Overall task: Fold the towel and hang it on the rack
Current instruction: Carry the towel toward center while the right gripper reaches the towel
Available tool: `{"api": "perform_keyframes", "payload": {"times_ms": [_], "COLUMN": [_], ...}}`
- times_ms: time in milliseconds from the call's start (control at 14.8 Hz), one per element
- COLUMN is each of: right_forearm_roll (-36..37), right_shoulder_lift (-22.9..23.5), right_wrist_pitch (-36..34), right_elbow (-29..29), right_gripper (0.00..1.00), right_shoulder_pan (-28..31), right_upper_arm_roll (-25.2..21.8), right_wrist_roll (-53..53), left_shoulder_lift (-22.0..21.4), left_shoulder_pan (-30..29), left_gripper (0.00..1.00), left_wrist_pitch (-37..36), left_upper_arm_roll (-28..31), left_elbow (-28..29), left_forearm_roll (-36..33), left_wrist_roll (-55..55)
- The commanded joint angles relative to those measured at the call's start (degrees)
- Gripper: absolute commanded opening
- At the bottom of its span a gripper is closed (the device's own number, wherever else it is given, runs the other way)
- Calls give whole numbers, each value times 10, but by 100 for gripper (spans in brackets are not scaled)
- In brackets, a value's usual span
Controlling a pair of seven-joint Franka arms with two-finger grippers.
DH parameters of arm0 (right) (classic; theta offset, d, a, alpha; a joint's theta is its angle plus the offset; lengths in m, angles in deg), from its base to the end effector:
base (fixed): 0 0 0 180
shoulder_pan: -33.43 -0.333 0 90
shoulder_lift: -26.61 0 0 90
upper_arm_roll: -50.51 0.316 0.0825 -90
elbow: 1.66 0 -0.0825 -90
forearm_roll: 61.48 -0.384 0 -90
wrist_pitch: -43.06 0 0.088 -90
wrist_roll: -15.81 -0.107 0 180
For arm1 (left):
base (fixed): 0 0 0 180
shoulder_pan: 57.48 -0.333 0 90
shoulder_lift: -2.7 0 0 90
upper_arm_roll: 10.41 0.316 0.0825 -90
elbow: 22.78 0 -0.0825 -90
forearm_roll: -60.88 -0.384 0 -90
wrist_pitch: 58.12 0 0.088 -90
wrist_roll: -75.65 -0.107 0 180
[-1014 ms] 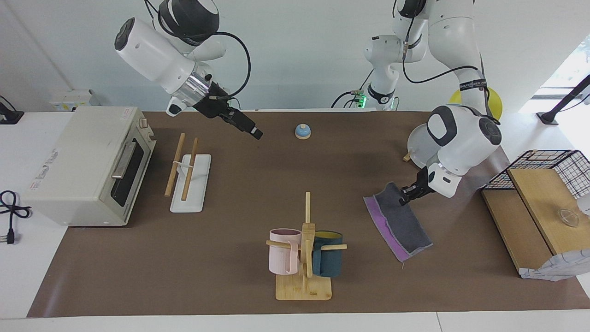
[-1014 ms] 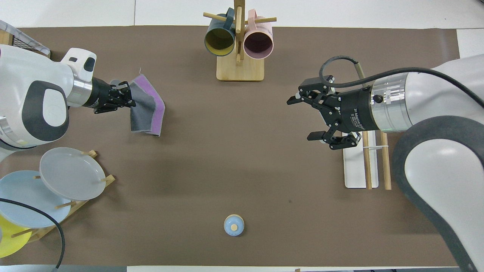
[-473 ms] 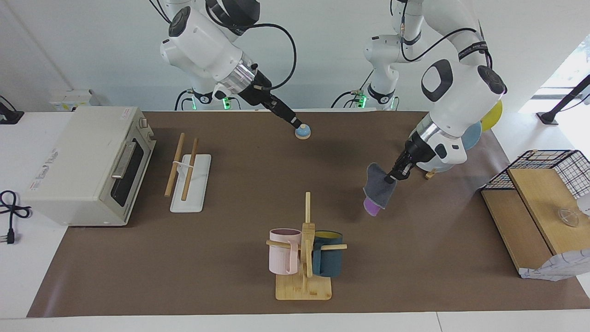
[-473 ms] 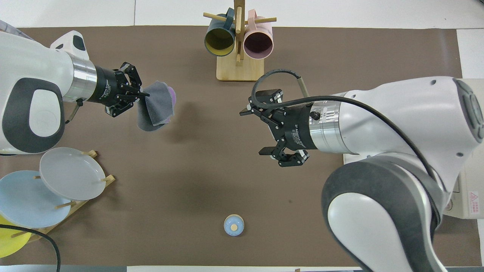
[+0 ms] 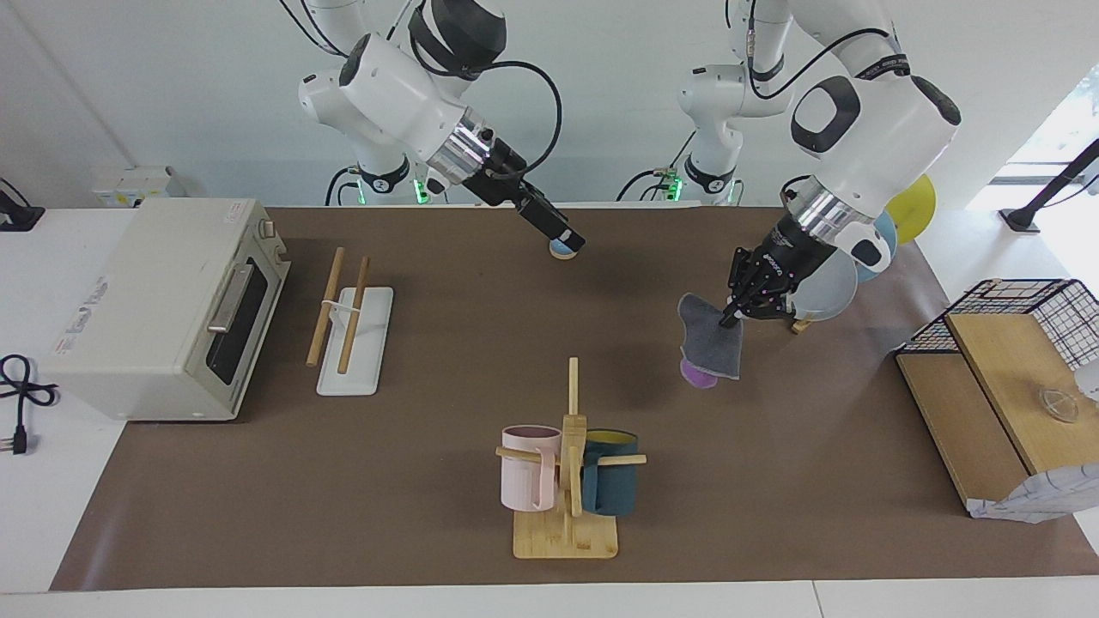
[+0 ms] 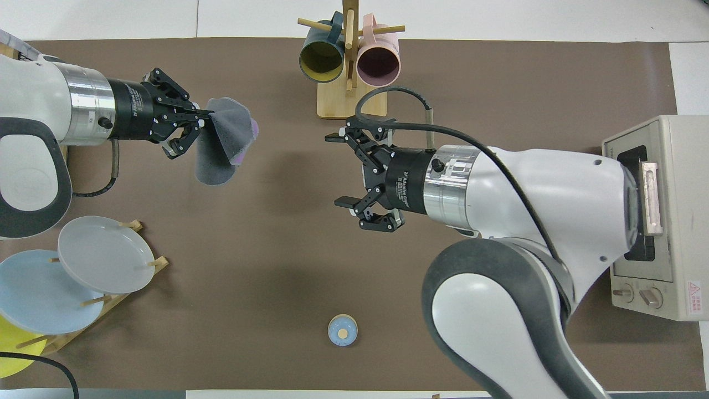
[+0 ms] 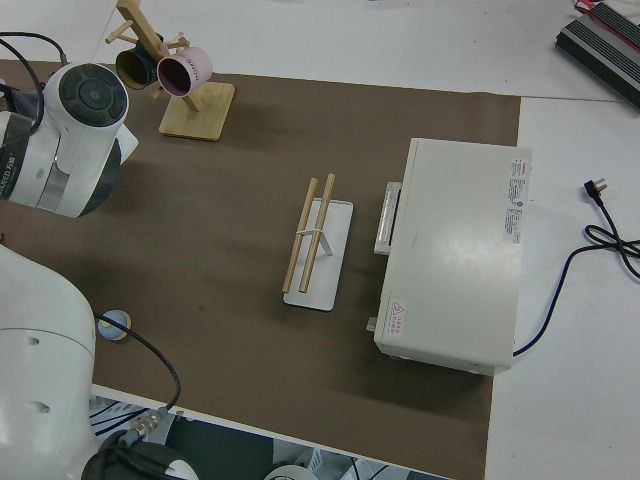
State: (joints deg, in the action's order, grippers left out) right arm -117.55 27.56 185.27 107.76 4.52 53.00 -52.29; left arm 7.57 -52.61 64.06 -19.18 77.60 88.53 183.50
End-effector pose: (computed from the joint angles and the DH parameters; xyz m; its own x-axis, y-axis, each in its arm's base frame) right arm 0.5199 0.3133 0.5452 0.4001 -0.6485 -0.6476 -0.8772 -0.0662 -0.4756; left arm 0.5962 -0.1623 0.5484 -0.2137 0.8346 -0.5077 0.9533 0.2917 0.0784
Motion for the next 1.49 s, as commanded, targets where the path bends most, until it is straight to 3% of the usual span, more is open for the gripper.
{"api": "perform_keyframes", "payload": {"times_ms": [0, 203, 541, 744, 1082, 1420], "right_forearm_roll": [-60, -98, -111, -114, -113, -109], "right_shoulder_lift": [20, 27, 106, 137, 147, 201], "right_wrist_pitch": [63, 91, 164, 178, 181, 182], "right_elbow": [-6, -15, -89, -125, -129, -152], "right_gripper": [100, 100, 100, 100, 100, 100], "right_shoulder_pan": [-32, -38, -86, -91, -84, -90], "right_upper_arm_roll": [0, 0, 0, 0, 0, 0], "right_wrist_roll": [-1, 0, 3, 3, 8, 31], "left_shoulder_lift": [-13, -14, -38, -44, -51, -54], "left_shoulder_pan": [2, 2, 18, 35, 52, 59], "left_gripper": [0, 0, 0, 0, 0, 0], "left_wrist_pitch": [17, 25, 25, 24, 23, 25], "left_upper_arm_roll": [0, 2, 0, 0, 0, 0], "left_elbow": [10, 15, 32, 39, 48, 55], "left_forearm_roll": [14, 14, 14, 14, 14, 14], "left_wrist_roll": [124, 224, 328, 348, 367, 368]}}
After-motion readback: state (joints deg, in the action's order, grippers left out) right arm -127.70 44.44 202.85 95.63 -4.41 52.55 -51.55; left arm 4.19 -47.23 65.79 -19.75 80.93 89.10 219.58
